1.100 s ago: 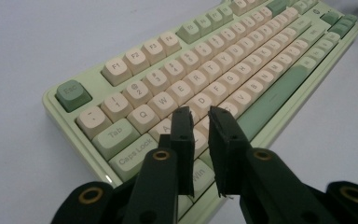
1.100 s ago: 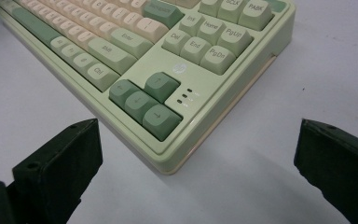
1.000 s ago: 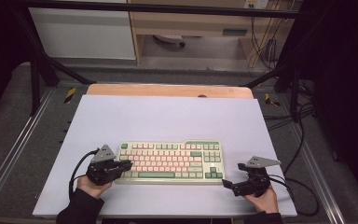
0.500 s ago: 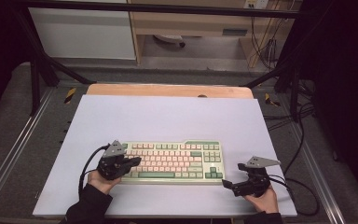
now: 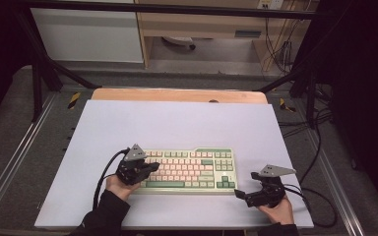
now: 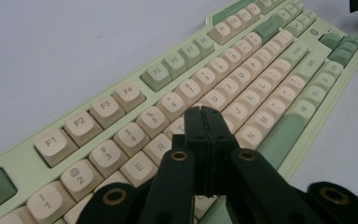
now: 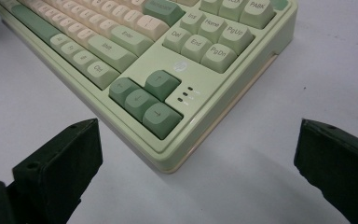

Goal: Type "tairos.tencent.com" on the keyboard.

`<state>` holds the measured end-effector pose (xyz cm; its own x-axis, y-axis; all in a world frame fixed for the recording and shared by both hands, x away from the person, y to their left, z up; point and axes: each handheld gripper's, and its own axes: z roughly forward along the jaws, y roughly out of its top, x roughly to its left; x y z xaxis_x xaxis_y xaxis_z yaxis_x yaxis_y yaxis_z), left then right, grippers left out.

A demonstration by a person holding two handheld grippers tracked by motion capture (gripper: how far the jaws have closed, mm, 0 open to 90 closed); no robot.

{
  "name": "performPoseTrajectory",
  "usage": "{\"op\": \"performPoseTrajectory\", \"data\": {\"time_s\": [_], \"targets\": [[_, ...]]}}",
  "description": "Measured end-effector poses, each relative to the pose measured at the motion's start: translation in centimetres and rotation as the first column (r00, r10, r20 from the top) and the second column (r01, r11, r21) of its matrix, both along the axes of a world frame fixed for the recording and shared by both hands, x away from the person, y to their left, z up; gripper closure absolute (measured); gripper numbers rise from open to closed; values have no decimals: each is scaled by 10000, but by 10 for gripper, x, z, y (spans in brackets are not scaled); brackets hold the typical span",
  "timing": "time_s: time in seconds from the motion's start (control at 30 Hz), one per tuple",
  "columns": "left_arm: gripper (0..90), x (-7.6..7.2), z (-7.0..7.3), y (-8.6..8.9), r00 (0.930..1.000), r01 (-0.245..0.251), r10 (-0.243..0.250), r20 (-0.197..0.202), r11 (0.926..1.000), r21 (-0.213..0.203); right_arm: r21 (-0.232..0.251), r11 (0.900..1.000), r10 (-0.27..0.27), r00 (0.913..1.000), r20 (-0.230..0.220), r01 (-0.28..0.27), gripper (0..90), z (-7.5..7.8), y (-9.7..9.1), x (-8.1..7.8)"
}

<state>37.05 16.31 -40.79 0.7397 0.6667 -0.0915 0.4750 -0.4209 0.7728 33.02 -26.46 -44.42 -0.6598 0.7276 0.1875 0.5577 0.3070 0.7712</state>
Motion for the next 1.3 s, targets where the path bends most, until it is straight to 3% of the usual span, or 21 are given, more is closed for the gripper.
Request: {"op": "performPoseTrajectory", "data": {"time_s": [0.37, 1.3], "targets": [[896, 11, -10, -15, 9997, -193, 198, -145, 9993, 331, -18, 10000, 34, 10000, 13, -34, 15, 0, 0, 0], [896, 16, -20, -17, 9993, -217, 230, -280, 9988, 450, -45, 10000, 35, 10000, -39, -35, 15, -1, 0, 0]]}}
